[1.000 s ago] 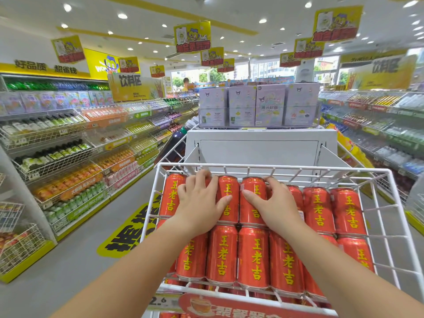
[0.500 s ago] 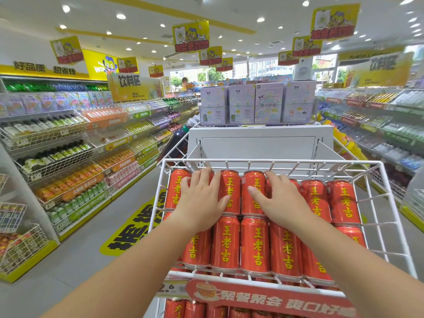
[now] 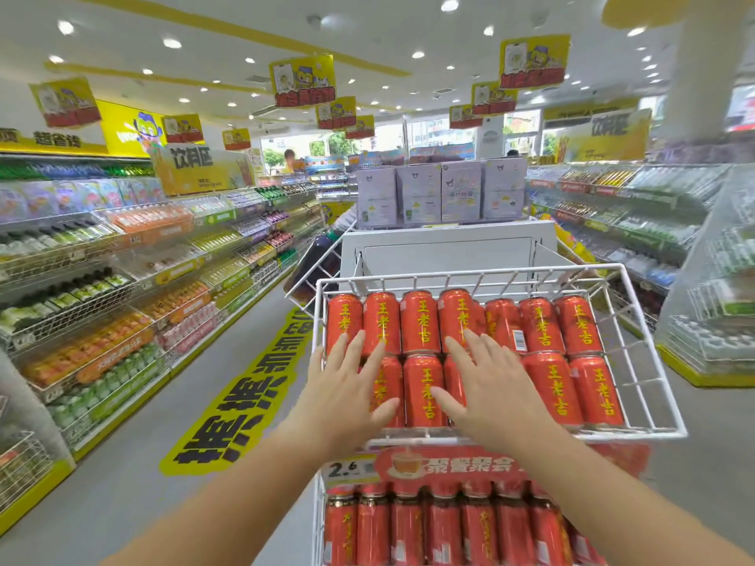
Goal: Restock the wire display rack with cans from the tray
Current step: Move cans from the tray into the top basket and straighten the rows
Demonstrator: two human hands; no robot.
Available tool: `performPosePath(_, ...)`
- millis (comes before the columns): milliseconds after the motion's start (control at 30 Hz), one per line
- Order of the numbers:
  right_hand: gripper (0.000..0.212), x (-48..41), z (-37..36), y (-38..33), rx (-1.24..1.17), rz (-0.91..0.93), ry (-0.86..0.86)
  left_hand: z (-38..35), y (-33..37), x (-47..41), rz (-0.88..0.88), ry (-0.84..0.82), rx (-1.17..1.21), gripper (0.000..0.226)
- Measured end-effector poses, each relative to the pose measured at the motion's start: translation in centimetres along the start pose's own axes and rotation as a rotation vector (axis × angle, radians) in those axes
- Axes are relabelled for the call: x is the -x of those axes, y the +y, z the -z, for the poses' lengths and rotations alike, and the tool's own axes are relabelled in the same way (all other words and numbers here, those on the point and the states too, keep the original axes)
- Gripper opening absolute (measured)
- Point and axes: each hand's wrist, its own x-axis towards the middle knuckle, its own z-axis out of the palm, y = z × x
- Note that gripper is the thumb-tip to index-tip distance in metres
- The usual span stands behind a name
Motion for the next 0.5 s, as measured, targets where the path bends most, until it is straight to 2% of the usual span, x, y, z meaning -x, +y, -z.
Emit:
performPosePath(300,0.08,9.0,-4.2,-7.3,0.027,-0.049,-0.028,-4.4,-2.6,10.2,-0.071,-0.034,0.062,0.092)
performPosePath(500,0.078,15.7,-8.1,-8.9,0.074,-0.088,-0.096,-8.8,-1.7,15.3,-0.124,-0.033,0.114,0.094)
